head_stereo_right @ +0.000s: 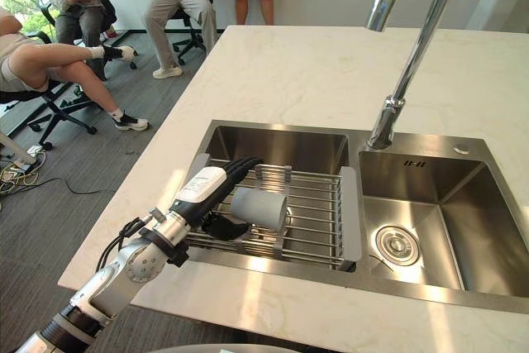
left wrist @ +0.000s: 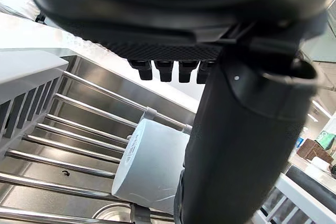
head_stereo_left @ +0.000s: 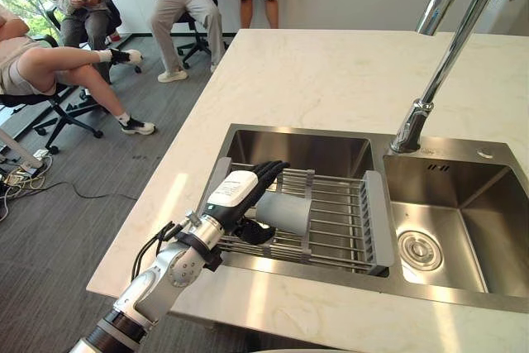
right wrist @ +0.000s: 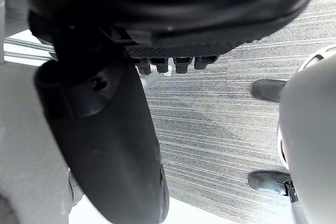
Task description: Walk over to the sink, pick up the cup, carry it to the dishwasher, place the cup inside the dishwasher, then close the dishwasher door
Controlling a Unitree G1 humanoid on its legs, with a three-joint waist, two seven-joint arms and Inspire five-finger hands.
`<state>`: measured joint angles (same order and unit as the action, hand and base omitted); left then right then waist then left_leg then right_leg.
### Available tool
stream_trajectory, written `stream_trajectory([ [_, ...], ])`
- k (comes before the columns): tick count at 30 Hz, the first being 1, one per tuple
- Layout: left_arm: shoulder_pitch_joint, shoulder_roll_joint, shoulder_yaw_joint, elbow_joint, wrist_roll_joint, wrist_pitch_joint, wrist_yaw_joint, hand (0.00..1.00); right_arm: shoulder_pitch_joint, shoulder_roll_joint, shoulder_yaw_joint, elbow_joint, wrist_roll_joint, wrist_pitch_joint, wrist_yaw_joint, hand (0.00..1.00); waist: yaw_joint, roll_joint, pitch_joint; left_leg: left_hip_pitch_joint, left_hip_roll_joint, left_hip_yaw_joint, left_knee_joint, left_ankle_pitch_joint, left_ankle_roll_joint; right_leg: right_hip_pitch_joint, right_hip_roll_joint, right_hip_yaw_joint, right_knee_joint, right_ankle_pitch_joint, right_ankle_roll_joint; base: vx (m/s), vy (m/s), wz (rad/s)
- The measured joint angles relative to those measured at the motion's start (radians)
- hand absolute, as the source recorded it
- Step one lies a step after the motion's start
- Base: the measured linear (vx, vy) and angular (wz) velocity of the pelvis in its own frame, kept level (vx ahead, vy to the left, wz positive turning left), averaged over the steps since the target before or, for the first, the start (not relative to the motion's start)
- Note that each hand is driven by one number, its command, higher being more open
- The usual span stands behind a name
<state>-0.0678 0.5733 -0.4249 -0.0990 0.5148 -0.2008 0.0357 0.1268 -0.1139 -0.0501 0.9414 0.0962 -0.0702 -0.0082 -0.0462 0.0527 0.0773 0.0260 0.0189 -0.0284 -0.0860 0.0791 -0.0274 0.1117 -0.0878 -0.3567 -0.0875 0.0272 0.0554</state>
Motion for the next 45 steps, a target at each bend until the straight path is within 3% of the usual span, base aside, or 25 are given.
stream_trajectory([
  [26, -0.111, -0.001, -0.112, 0.070, 0.017, -0.001, -0.046, 1.00, -0.028, -0.001, 0.032, -0.011, -0.001, -0.001, 0.000, 1.00, -0.051, -0.002, 0.027, -0.017, 0.000, 0.006, 0.000, -0.002, -0.002, -0.020, -0.002, 0.009, -0.002, -0.001, 0.001, 0.00, 0.000, 0.00],
  [27, -0.114, -0.001, -0.112, 0.071, 0.017, -0.001, -0.048, 0.00, -0.031, 0.000, 0.033, -0.013, -0.001, -0.001, 0.000, 1.00, -0.052, -0.007, 0.037, -0.017, 0.000, 0.008, 0.000, -0.002, -0.002, -0.020, -0.002, 0.012, -0.002, 0.000, 0.001, -0.01, -0.001, -0.05],
  [45, -0.136, -0.007, -0.093, 0.104, 0.014, -0.002, -0.070, 0.00, -0.035, 0.000, 0.037, -0.049, -0.003, -0.001, 0.001, 1.00, -0.066, -0.001, 0.061, -0.022, 0.001, 0.015, -0.001, -0.007, -0.004, -0.030, -0.002, 0.022, -0.003, 0.000, 0.002, 0.00, -0.001, -0.01],
])
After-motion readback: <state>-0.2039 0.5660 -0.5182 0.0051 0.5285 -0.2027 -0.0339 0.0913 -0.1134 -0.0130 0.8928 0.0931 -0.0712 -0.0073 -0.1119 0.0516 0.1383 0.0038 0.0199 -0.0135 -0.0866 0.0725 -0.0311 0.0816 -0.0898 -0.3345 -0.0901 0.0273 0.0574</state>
